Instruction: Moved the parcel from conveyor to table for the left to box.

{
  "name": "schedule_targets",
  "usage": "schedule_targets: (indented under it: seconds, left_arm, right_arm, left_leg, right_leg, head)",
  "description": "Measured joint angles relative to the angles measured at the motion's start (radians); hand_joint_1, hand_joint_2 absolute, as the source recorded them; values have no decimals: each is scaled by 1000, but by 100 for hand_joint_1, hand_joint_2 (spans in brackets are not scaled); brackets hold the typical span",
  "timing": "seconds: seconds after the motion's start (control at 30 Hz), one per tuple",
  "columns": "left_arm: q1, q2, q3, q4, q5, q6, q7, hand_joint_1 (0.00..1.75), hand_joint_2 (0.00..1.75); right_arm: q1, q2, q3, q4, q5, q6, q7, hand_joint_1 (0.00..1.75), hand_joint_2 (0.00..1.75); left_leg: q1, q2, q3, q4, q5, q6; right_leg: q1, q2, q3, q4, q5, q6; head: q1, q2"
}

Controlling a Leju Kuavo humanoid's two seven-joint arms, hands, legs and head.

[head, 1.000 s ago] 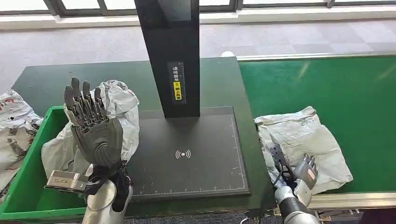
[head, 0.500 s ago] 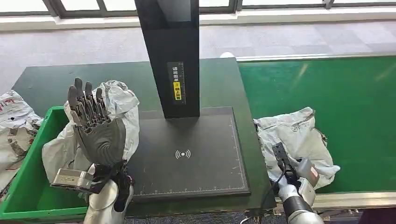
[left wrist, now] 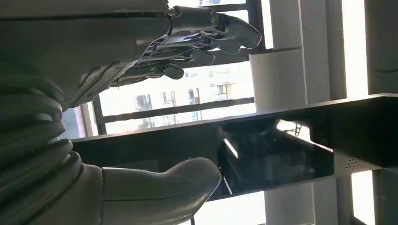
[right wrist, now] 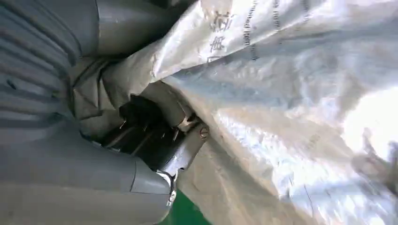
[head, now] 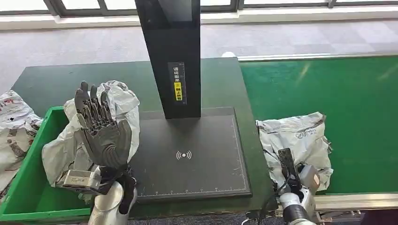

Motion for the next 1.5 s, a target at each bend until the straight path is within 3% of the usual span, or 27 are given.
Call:
schedule_targets:
  seconds: [0.1,0.17,0.3,0.4,0.53,0.63,0.8,1.0,1.2,1.5]
  left_arm:
    - [0,0,0,6,0,0,-4,0,175]
    - [-1,0,0,12,-2,-6,-6,0,175]
    - [-3,0,0,23,-3,-14,-6,0,175]
    - [-4,0,0,26,-7,-28,-2,0,175]
    - [-4,0,0,27,-9,-34,0,0,175]
    - [-5,0,2,27,-9,-45,-3,0,175]
    - [-4,0,3,28,-10,-56,-11,0,175]
    - [-4,0,5,29,-13,-56,-16,0,175]
    - [-3,0,7,29,-11,-63,-20,0,175]
    - [-3,0,12,40,-6,-64,-20,0,175]
  right_arm:
    - [33,69,-36,-130,-75,-4,-193,175,175]
    - [83,110,-45,-305,-118,-5,-246,175,175]
    - [162,163,-5,-625,-150,-6,-256,175,175]
    - [218,184,97,-853,-180,-6,-239,175,175]
    - [249,182,246,-1007,-227,-6,-217,175,175]
    - [264,175,366,-1041,-300,-4,-241,175,175]
    - [274,171,485,-1043,-299,-3,-248,175,175]
    - [277,166,621,-980,-428,33,-256,175,175]
    - [283,158,739,-893,-487,301,-245,175,175]
    - [268,158,799,-770,-424,389,-219,175,175]
  left_leg:
    - [0,0,0,0,0,0]
    - [0,-3,-1,0,0,0]
    - [0,-5,-2,0,0,0]
    - [0,-3,-2,0,0,0]
    - [0,0,-2,0,0,0]
    - [0,1,-2,0,0,0]
    - [0,0,-2,0,0,0]
    - [0,0,-2,0,0,0]
    - [0,0,-3,0,0,0]
    - [0,-1,-3,0,0,0]
  right_leg:
    - [0,0,-2,0,0,0]
    - [0,-2,-1,0,0,0]
    - [-1,-5,-1,1,-1,0]
    - [-2,-3,-3,1,-1,0]
    - [-2,0,-3,1,-1,1]
    - [-2,1,-4,1,-1,1]
    - [-2,1,-4,1,-1,0]
    - [-2,1,-4,1,-1,0]
    - [-1,1,-4,1,-1,0]
    - [-2,0,-4,1,-1,0]
  head:
    - [0,0]
    - [0,0]
    - [0,0]
    - [0,0]
    - [0,0]
    - [0,0]
    - [0,0]
    - [-1,0]
    - [0,0]
    - [0,0]
